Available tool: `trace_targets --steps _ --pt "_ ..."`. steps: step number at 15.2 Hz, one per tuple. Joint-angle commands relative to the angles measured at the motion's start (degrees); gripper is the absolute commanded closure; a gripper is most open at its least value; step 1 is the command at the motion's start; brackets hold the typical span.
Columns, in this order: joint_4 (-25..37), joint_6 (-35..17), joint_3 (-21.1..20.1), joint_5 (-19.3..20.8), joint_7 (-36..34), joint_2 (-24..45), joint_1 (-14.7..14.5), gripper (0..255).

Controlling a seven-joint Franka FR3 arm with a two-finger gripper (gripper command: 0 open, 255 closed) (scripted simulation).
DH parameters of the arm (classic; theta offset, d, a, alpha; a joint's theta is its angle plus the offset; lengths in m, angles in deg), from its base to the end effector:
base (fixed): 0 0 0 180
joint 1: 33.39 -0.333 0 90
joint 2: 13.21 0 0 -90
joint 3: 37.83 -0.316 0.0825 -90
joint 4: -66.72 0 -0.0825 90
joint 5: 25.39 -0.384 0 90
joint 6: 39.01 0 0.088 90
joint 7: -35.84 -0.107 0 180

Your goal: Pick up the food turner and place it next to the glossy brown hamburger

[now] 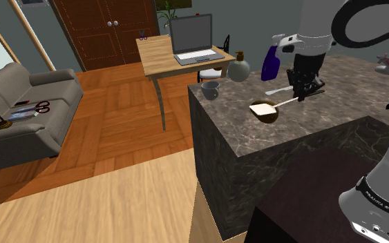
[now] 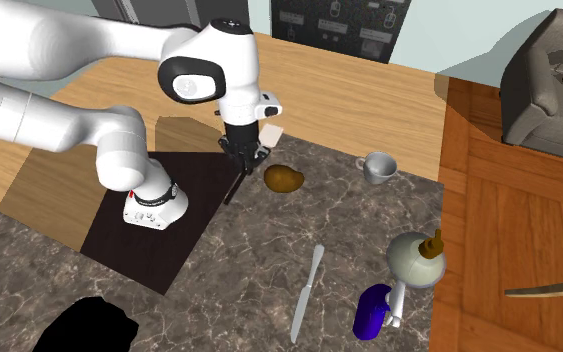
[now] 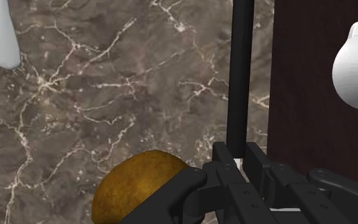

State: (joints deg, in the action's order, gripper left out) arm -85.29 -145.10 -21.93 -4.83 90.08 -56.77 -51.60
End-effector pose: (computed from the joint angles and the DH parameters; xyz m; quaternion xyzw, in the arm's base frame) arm 0.3239 -0.0149 0.4560 0.8295 0.5528 -0.0531 0.0595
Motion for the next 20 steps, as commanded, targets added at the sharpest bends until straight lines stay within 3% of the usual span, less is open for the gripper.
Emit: trace_targets --steps 1,5,13,20 --pt "1.3 1.76 -0.44 -0.42 0.18 -0.43 -0.15 255" --pt "3.45 4.2 -0.92 -0.94 0.58 -0.74 -0.3 255" --pt "2.25 5.48 8.29 7.3 11.67 -6.16 6.37 255" --pt "4.9 4.98 17.37 14.16 21.72 -6.61 10.92 255"
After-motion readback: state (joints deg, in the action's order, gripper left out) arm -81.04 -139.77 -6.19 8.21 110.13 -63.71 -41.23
